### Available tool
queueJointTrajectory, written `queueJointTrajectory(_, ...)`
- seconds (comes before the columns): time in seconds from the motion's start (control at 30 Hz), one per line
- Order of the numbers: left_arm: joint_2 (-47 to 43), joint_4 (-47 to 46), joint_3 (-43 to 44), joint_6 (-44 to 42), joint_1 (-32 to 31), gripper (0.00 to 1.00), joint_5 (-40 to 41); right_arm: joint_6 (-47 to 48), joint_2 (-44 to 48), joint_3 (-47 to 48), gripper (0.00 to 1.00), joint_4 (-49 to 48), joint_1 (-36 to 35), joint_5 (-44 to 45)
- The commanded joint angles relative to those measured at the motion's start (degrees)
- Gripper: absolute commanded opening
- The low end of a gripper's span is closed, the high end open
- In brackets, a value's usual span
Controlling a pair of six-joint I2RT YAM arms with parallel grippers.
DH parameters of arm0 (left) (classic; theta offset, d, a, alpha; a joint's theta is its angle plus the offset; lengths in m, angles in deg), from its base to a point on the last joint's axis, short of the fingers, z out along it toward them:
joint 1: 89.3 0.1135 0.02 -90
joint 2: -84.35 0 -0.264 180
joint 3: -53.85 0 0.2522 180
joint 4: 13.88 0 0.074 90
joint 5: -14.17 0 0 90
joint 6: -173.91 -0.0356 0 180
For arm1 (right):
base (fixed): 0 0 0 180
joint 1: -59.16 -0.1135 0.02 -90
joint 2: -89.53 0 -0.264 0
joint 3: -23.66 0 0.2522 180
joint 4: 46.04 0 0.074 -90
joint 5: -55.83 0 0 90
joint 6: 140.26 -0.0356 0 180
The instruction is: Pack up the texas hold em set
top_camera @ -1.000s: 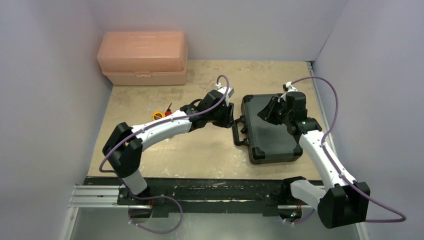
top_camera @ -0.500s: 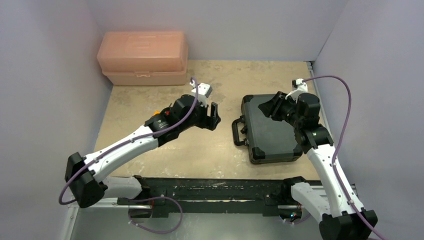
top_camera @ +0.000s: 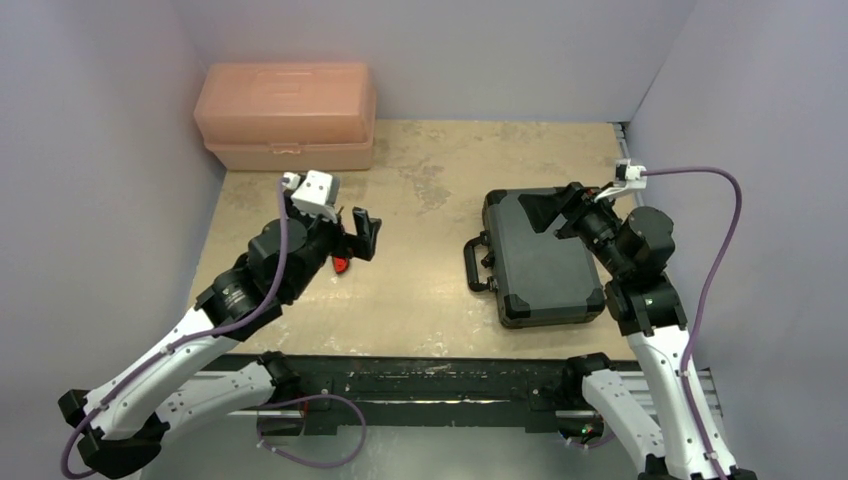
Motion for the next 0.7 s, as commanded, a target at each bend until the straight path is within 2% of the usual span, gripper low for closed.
queueJointTrajectory(0.0, -2.79, 2.32, -0.07, -5.54, 0.36, 1.0, 8.11, -0.96, 0.86, 1.38, 0.83, -3.99, 0.03, 1.48)
queueJointTrajectory(0.1, -5.06, 1.57, -0.69, -9.31, 0.37, 1.0, 9.08, -1.12, 0.99, 1.94, 0.83, -3.63, 0.05, 3.62)
queueJointTrajectory(0.27, -9.63, -5.27, -6.18, -15.94, 0.39, 1.0, 12.13, -1.98, 0.39, 2.68, 0.84, -4.28, 0.03, 3.83)
queueJointTrajectory(0.47, -13.57, -8.92, -10.68, -20.85, 0.37, 1.0, 12.69, -1.4, 1.22, 1.19, 0.92, -6.35, 0.03, 4.08)
queueJointTrajectory(0.67, -14.76, -8.4, -10.69, -22.95, 0.35, 1.0, 13.35, 0.54, 4.4, -2.63, 0.99, -10.01, 0.05, 5.04)
